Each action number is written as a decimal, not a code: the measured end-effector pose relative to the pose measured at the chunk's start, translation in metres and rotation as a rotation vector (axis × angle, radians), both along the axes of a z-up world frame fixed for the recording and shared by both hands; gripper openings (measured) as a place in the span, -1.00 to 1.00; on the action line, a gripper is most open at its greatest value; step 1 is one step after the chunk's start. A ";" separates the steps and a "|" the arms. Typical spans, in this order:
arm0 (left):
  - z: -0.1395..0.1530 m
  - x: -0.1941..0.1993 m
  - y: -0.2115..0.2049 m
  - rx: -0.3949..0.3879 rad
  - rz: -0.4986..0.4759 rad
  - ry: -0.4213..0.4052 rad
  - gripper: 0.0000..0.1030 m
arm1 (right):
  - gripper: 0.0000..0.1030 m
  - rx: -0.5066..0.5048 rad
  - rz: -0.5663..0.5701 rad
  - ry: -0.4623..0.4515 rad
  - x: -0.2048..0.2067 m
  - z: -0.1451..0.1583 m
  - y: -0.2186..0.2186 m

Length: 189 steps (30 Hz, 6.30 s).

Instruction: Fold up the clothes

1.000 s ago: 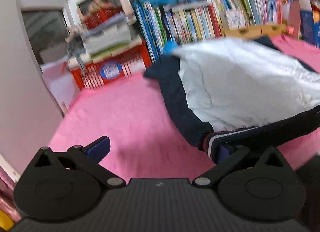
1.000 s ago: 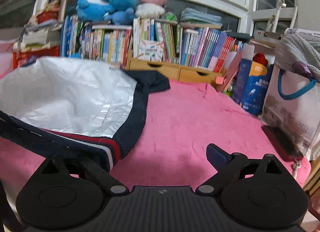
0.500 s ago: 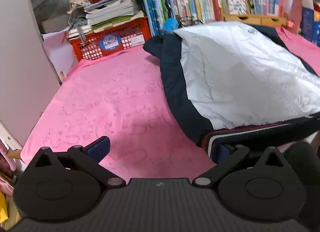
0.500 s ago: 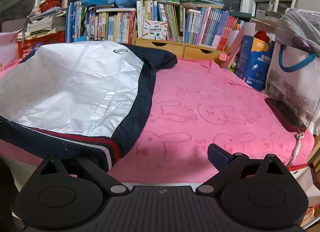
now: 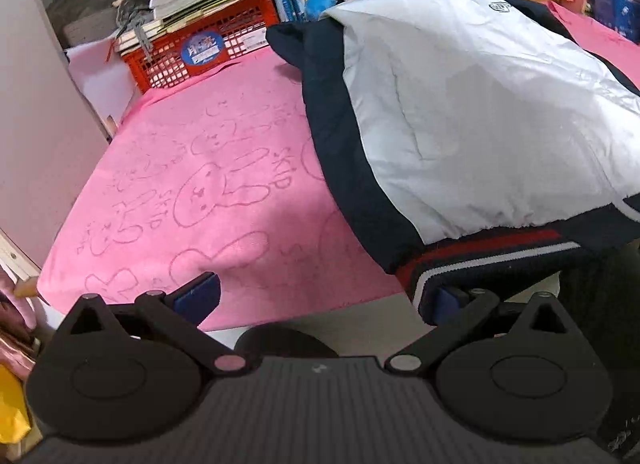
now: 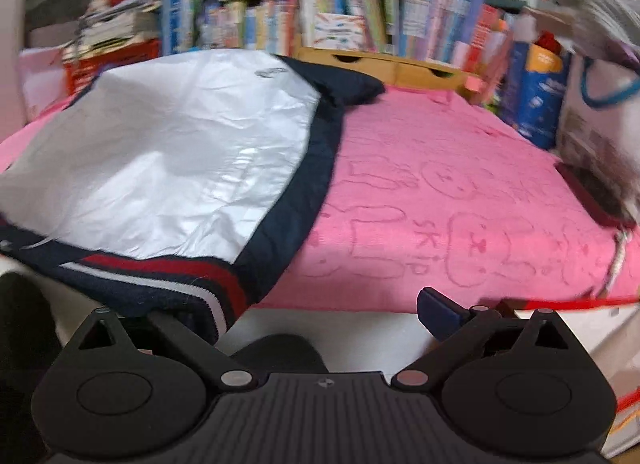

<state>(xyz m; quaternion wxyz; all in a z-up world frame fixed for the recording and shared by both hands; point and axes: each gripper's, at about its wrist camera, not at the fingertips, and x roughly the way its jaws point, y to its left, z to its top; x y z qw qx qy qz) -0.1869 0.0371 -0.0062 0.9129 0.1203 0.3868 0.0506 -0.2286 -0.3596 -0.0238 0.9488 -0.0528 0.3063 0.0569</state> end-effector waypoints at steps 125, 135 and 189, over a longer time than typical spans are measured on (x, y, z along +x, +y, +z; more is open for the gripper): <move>-0.026 0.195 -0.052 -0.457 -0.410 -0.115 1.00 | -0.86 0.261 0.638 0.100 0.486 0.199 0.396; -0.026 0.195 -0.050 -0.472 -0.408 -0.117 1.00 | 0.78 -0.020 0.810 -0.096 0.443 0.217 0.429; -0.024 0.195 -0.040 -0.488 -0.435 -0.106 1.00 | -0.34 0.278 0.126 -0.107 0.481 0.161 0.161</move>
